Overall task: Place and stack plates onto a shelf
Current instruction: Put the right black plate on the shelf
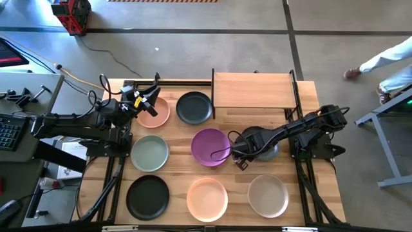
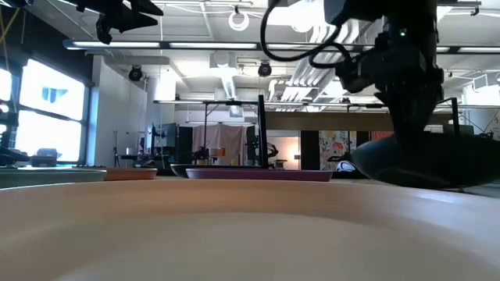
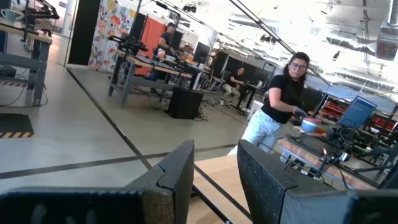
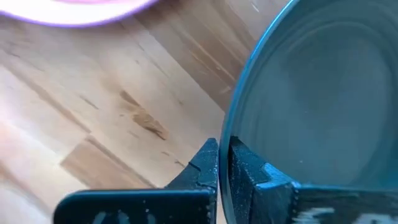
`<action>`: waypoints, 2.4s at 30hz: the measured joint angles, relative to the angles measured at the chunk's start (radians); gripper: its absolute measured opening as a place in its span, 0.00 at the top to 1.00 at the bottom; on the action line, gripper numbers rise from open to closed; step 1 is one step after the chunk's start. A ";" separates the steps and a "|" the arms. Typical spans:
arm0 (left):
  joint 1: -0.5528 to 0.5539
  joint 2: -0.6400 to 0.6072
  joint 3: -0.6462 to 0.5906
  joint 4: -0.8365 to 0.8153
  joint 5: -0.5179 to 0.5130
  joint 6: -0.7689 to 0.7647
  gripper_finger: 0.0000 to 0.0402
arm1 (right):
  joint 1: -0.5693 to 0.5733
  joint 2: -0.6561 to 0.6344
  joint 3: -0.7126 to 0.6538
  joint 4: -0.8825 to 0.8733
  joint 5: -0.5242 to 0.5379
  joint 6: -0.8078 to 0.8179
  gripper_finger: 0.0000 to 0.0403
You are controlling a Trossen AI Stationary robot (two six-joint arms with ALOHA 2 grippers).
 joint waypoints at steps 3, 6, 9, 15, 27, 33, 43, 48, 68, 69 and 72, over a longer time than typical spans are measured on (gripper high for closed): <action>0.000 0.000 0.000 0.000 0.000 0.000 0.72 | 0.000 0.000 0.038 -0.033 -0.001 0.000 1.00; 0.000 0.000 0.000 0.000 0.000 0.000 0.72 | 0.007 0.000 0.076 -0.058 -0.001 0.008 1.00; 0.000 0.000 0.000 0.000 0.000 0.001 0.72 | 0.022 0.000 0.120 -0.080 -0.001 0.030 1.00; 0.000 0.002 0.000 0.000 -0.001 0.009 0.72 | 0.060 0.000 0.225 -0.141 0.006 0.093 1.00; 0.056 0.049 0.000 0.000 -0.001 -0.015 0.72 | 0.093 0.000 0.492 -0.374 0.170 0.112 1.00; 0.075 0.074 0.000 -0.001 0.004 -0.017 0.72 | 0.063 0.000 0.600 -0.549 0.313 0.048 1.00; 0.077 0.090 0.000 0.002 0.010 -0.018 0.72 | -0.101 -0.012 0.627 -0.609 0.516 -0.233 1.00; 0.077 0.090 0.000 0.002 0.011 -0.018 0.72 | -0.210 -0.012 0.627 -0.609 0.548 -0.360 1.00; 0.077 0.090 0.000 0.001 0.002 -0.018 0.72 | -0.488 -0.012 0.626 -0.609 0.499 -0.771 1.00; 0.077 0.090 0.000 0.001 0.002 -0.018 0.72 | -0.496 -0.012 0.626 -0.609 0.500 -0.781 1.00; 0.077 0.090 0.000 0.001 0.002 -0.018 0.72 | -0.526 -0.012 0.626 -0.609 0.506 -0.809 1.00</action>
